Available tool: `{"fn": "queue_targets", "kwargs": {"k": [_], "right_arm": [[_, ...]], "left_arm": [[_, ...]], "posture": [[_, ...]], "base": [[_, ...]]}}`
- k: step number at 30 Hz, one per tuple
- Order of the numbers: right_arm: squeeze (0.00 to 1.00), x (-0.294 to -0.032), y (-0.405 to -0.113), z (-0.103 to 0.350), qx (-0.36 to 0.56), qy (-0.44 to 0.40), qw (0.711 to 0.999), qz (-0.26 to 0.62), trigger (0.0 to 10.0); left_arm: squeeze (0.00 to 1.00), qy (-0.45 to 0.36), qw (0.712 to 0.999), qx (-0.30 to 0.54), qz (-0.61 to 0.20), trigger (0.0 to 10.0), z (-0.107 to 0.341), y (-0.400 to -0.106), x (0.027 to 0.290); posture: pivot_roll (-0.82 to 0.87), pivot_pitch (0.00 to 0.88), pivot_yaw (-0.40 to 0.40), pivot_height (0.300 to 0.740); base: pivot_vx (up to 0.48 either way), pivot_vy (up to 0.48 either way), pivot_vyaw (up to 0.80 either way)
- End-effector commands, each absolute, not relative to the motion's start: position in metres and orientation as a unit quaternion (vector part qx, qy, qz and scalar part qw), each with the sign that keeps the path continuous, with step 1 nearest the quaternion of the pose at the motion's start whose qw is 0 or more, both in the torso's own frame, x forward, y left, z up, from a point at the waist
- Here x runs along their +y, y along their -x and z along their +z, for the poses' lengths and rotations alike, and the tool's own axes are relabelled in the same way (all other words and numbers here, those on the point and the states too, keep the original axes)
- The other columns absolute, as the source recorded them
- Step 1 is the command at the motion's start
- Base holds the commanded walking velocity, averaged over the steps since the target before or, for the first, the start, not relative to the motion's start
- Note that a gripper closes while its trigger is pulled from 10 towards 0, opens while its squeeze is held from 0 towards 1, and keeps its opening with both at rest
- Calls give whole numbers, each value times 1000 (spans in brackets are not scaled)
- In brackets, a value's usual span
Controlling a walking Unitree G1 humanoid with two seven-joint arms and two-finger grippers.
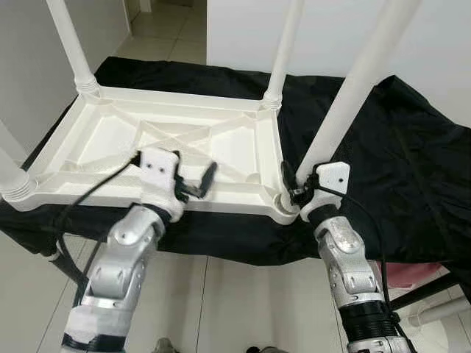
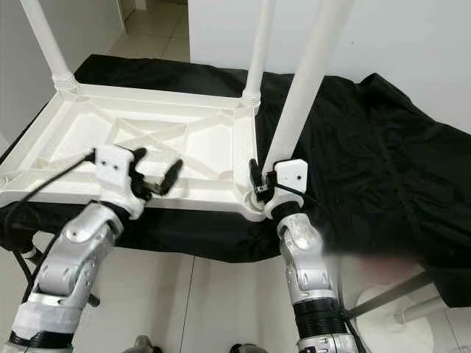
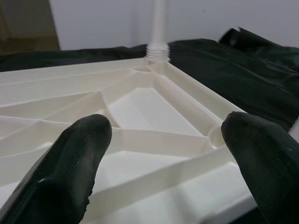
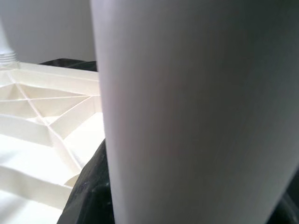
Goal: Building children table
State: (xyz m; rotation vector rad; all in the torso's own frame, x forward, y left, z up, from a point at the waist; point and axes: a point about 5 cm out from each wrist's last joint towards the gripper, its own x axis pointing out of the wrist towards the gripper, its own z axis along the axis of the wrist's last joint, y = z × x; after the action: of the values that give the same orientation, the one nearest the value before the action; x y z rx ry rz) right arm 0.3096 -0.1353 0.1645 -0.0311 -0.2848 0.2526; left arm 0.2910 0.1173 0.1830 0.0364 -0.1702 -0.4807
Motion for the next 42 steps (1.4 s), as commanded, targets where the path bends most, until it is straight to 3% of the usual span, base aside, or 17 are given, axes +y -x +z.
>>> {"fn": "queue_targets", "kwargs": {"k": [1,13,31,40,42], "right_arm": [[0,-137,-308,160,-130,25,982,134,10000],[0,-130,-316,153,-117,73,970,200,10000],[0,-118,-303,139,-98,116,946,287,10000],[0,-124,-305,134,-88,78,954,274,10000],[0,-128,-307,131,-75,24,963,257,10000]], "left_arm": [[0,-34,936,-81,-340,10000,183,-282,106],[0,-48,906,-71,-414,10000,181,-261,87],[0,-47,904,-65,-419,10000,182,-257,85],[0,-47,902,-61,-424,10000,182,-256,84],[0,-47,902,-60,-425,10000,182,-255,84]], "posture": [[28,110,-56,740],[40,108,-64,740],[45,102,-71,740],[39,99,-68,740],[39,99,-68,740]], "base": [[0,0,0],[0,0,0],[0,0,0],[0,0,0],[0,0,0]]}}
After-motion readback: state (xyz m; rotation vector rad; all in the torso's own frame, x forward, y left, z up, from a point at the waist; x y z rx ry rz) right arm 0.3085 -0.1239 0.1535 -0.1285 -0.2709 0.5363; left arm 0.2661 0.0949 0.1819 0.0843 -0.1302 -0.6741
